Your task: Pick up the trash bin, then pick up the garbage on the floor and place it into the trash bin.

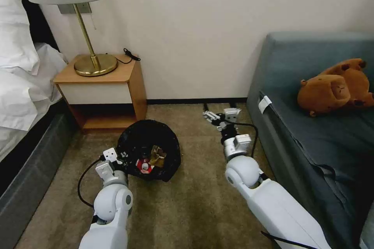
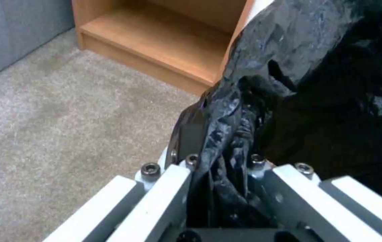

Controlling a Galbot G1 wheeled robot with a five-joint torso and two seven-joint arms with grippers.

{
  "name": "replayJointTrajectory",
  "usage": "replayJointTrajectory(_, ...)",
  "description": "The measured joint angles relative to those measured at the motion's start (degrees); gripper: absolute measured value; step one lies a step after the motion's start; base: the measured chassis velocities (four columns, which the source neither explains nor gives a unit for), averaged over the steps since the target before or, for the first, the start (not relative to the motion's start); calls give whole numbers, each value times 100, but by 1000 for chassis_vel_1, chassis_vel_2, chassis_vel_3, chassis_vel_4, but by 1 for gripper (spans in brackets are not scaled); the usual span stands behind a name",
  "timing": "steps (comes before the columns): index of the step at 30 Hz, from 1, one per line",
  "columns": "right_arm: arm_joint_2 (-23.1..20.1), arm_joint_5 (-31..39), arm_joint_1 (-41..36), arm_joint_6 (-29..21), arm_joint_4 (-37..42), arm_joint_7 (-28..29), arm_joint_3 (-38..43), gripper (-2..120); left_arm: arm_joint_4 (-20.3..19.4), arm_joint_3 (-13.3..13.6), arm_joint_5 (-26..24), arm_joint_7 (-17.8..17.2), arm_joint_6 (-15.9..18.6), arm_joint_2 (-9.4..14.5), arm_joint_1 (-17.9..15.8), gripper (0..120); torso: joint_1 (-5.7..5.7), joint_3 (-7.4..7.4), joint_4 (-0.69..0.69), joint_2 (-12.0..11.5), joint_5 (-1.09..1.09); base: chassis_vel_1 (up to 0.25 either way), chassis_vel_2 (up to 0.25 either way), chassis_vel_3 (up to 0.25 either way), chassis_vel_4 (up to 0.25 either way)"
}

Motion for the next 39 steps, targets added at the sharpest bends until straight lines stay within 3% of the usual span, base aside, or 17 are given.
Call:
replayJointTrajectory(8, 289, -390, -366, 188, -119, -69, 417, 100, -21, -129, -313, 72, -4, 176, 98, 1, 0, 0, 2, 0, 0, 0, 0, 0, 0)
replayJointTrajectory(16, 450, -584, -669, 296, -160, -85, 691, 100, 53, -272, -895, -169, 14, 231, 32, 1, 0, 0, 1, 0, 0, 0, 0, 0, 0)
replayJointTrajectory(19, 452, -685, -876, 403, -151, -120, 873, 100, 206, -519, -1505, -370, 7, 344, -85, 1, 0, 0, 1, 0, -1, 0, 0, 0, 0)
replayJointTrajectory(22, 459, -699, -959, 424, -135, -142, 933, 100, 271, -614, -1697, -448, -19, 380, -152, 1, 0, 0, 1, 0, 0, 0, 0, 0, 0)
replayJointTrajectory(24, 497, -734, -1118, 494, -104, -185, 1030, 100, 432, -782, -2101, -669, -88, 440, -371, 1, 0, 0, 1, 0, -1, 0, 0, 0, 0)
replayJointTrajectory(30, 572, -823, -1322, 633, -73, -240, 1084, 100, 712, -947, -2546, -1106, -102, 470, -757, 1, 0, 0, 1, 0, 0, 0, 0, 0, 0)
replayJointTrajectory(35, 590, -856, -1358, 668, -63, -287, 1078, 100, 812, -1001, -2689, -1284, -91, 456, -864, 1, 0, 0, 0, 0, -1, 0, 0, 0, 0)
replayJointTrajectory(39, 617, -865, -1279, 797, -148, -446, 842, 100, 832, -1292, -2928, -1726, -58, 363, -907, 1, 0, 0, 2, 0, -1, 0, 0, 0, 0)
